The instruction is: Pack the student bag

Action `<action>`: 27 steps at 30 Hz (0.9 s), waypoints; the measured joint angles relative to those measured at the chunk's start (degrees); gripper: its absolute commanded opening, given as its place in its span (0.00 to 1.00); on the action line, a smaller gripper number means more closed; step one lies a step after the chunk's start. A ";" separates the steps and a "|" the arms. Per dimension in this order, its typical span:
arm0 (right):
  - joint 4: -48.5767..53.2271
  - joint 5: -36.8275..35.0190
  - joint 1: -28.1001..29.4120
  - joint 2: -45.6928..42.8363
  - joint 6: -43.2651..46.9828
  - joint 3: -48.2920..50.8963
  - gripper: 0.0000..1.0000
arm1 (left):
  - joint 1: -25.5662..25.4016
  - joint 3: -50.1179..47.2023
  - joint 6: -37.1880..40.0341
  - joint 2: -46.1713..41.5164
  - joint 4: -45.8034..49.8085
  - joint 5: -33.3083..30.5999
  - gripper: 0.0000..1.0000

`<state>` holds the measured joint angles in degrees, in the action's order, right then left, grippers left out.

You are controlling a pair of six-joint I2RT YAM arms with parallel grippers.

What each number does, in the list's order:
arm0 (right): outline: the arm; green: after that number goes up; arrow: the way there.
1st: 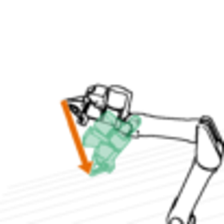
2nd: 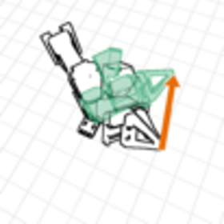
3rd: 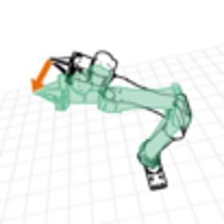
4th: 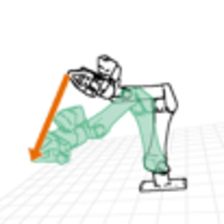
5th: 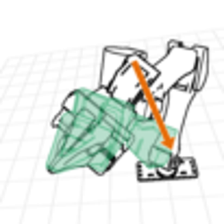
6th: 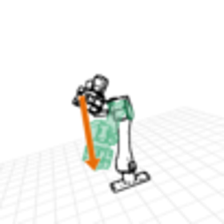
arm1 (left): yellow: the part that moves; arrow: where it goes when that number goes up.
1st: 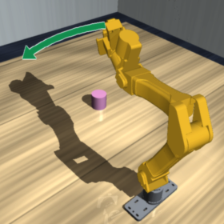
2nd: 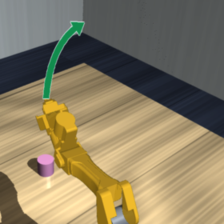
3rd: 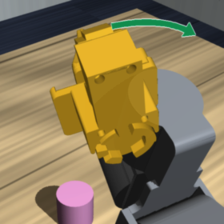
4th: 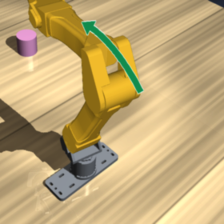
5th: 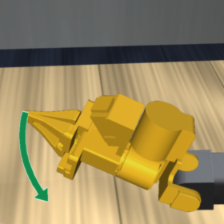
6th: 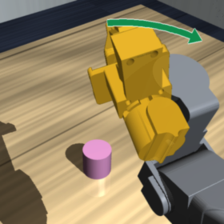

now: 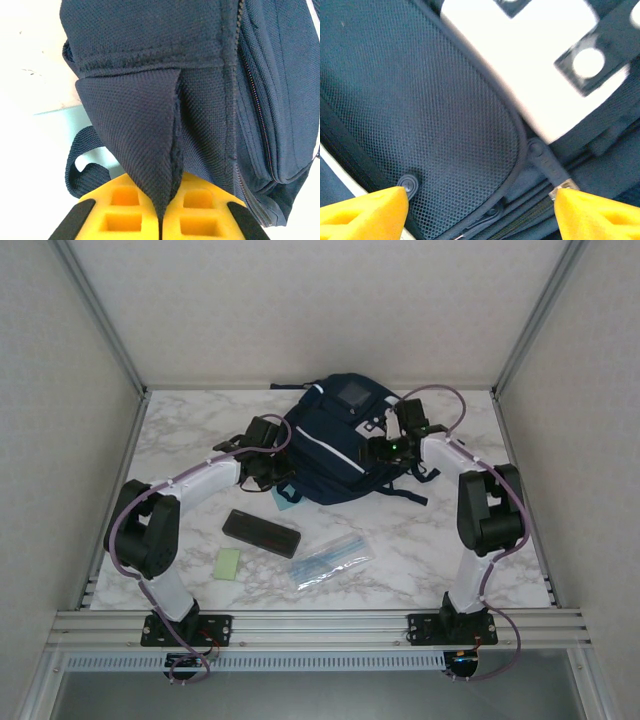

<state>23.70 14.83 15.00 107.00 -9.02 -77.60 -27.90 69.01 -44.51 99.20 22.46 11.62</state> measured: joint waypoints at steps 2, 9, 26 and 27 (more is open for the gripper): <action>0.20 -0.22 -1.01 1.16 1.31 -2.49 0.80 | 0.00 0.00 0.02 0.00 0.13 0.00 0.00; -0.11 0.87 -2.27 8.39 3.08 -6.93 0.81 | 0.00 0.00 -0.02 0.02 0.13 0.00 0.00; -4.52 10.47 6.86 -7.61 -4.79 14.95 0.80 | 0.37 3.39 -0.96 3.50 -0.76 0.11 0.00; -4.15 10.56 6.84 -8.35 -4.98 15.28 0.81 | 0.37 3.65 -0.96 3.69 -0.72 0.13 0.00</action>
<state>19.55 25.39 21.85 98.65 -14.00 -62.33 -27.53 72.66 -45.47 102.89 21.74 11.75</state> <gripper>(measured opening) 0.805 0.039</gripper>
